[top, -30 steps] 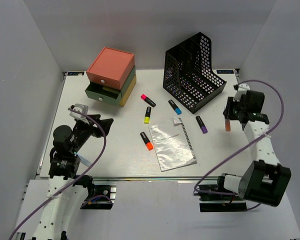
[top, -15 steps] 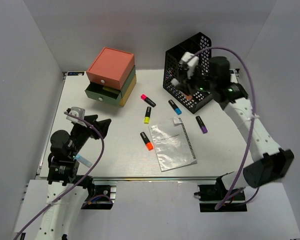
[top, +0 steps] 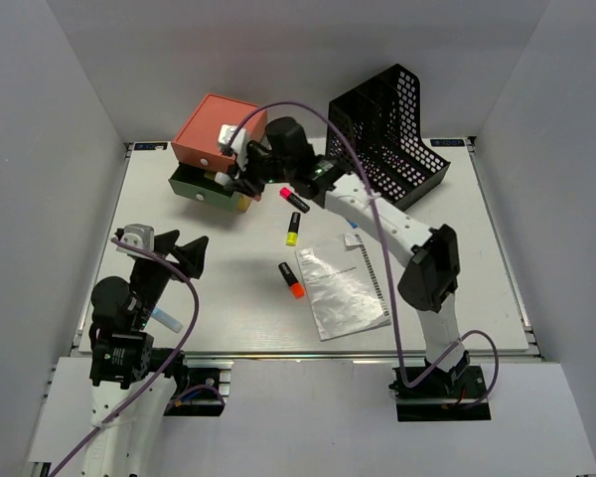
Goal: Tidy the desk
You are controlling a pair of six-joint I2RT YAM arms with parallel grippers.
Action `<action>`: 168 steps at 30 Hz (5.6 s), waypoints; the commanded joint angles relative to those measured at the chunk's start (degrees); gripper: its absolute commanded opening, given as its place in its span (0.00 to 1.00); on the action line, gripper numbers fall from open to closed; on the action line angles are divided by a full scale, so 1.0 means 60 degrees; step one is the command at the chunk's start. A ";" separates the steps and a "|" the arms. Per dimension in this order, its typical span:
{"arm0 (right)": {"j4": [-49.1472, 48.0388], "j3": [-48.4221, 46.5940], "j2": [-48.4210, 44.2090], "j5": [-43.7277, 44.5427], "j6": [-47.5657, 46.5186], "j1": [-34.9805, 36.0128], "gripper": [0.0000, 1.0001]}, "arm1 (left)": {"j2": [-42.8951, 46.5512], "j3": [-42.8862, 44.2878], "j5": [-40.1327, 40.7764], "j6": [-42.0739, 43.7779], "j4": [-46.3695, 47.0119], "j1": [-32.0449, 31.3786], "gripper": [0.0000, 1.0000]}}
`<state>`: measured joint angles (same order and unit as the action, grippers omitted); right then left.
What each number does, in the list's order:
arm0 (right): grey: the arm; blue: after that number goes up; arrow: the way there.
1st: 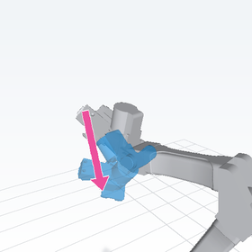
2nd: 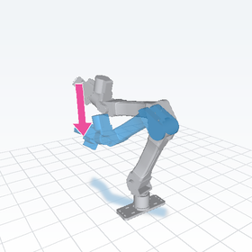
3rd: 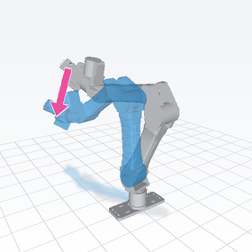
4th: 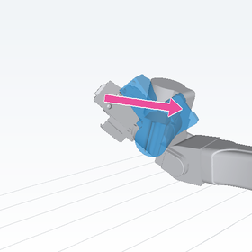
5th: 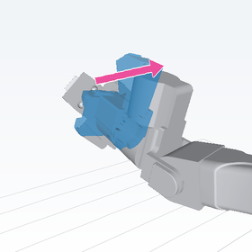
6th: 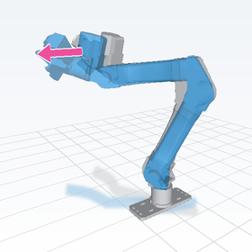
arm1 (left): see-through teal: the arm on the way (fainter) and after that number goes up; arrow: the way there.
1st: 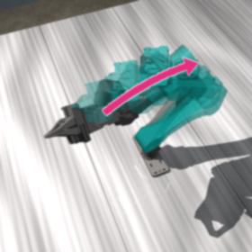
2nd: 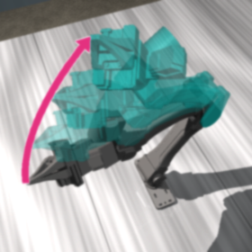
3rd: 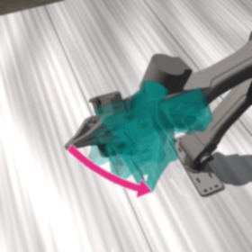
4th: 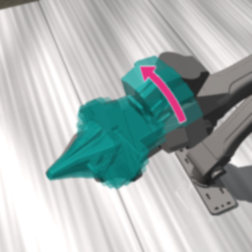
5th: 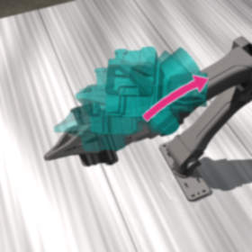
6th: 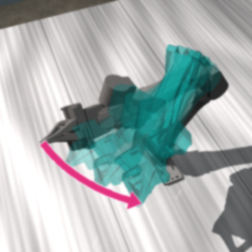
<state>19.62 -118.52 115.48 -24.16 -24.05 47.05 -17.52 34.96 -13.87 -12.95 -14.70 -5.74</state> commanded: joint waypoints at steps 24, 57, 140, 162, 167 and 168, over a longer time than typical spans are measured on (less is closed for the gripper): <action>-0.7708 -0.0975 0.3619 0.2871 0.1680 0.0303 0.00 | 0.0371 0.0106 0.0290 0.0049 -0.0026 0.0063 0.77; -0.1386 -0.0316 -0.0069 0.1144 0.2427 -0.0441 0.00 | -0.0798 -0.0099 0.0436 -0.0711 0.0208 0.0063 0.11; -0.0560 1.0876 -0.8715 -0.4439 0.1431 -0.5483 0.00 | -1.3092 0.3813 0.1184 -0.8961 0.2830 0.0560 0.02; 0.0188 1.0979 -0.8407 -0.5436 -0.0517 -0.5703 0.19 | -1.5418 0.2639 -0.3122 -0.8534 0.8878 0.2640 0.42; 0.0202 1.0993 -0.8319 -0.5319 -0.0620 -0.5703 0.19 | -1.6327 0.2523 -0.3591 -0.9279 1.1044 0.2641 0.46; 0.0217 1.0993 -0.8305 -0.5275 -0.0649 -0.5703 0.18 | -1.6618 0.2479 -0.3621 -0.9427 1.1396 0.2728 0.47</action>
<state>20.53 -52.69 65.65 -54.81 -26.20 13.08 -116.33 49.21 -31.68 -66.41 41.80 9.80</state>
